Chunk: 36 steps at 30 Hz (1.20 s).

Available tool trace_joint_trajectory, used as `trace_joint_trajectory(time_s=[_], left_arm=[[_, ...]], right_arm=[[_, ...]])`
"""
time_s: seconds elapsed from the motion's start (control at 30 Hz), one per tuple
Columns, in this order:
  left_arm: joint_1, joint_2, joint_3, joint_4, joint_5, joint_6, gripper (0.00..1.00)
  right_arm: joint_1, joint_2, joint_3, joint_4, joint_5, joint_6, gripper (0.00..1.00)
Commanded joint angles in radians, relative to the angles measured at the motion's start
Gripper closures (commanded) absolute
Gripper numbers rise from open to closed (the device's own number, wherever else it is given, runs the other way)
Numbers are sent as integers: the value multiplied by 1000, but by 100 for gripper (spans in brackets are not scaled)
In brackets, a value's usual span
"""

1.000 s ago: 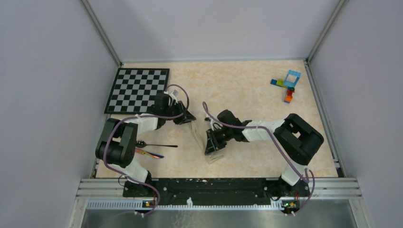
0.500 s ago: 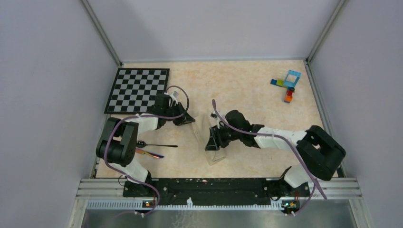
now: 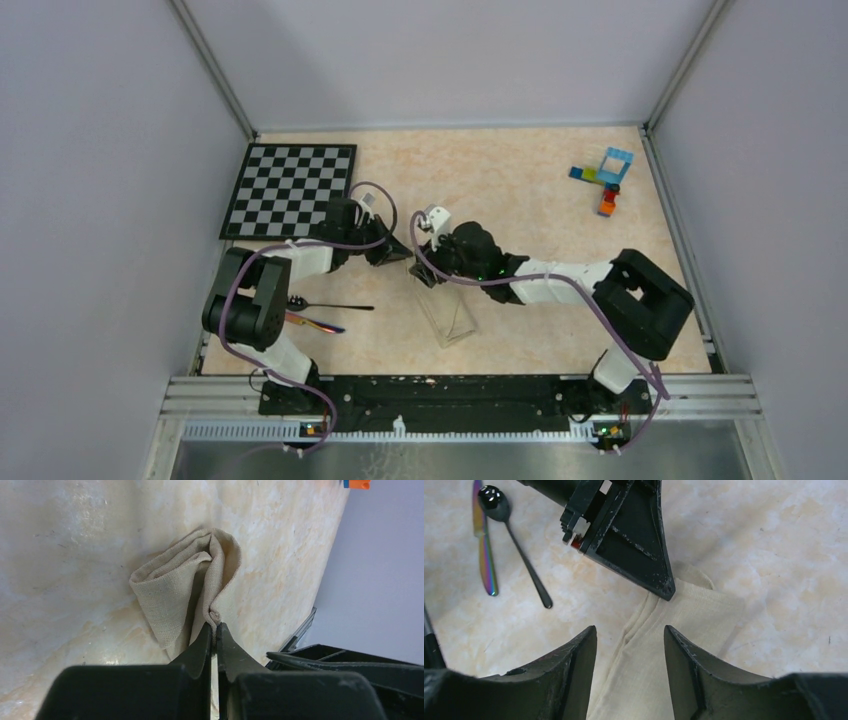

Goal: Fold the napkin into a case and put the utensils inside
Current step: Pick up the top corner of the smaller rectangle folded napkin from the center of the board.

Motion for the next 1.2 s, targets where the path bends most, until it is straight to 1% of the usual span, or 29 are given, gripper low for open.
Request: trace_joint_trajectory(time_s=[0.0,0.13,0.27,0.5,0.73,0.8,0.93,1.17], left_arm=[[4,-9,8,27,22,-46,100],[8,-5,4,19,27,-74,100],[13,-3,8,19,42,-92,100],[16,2,6,16,43,-101,100],[16,4,11,14,42,-105,100],[18,2,14,10,40,-105,100],[19,-6,14,2,38,-106,100],[22,-12,11,-2,33,-104,100]], right_arm=[[61,62,83,88,152,-93,49],[102,106,84,98,268,-107,47],[112,141,78,122,350,-102,47],[129,188,109,132,375,-107,55],[145,218,133,128,384,-74,55],[151,231,149,109,419,-69,58],[161,236,150,99,483,-64,69],[164,235,144,103,506,-52,87]])
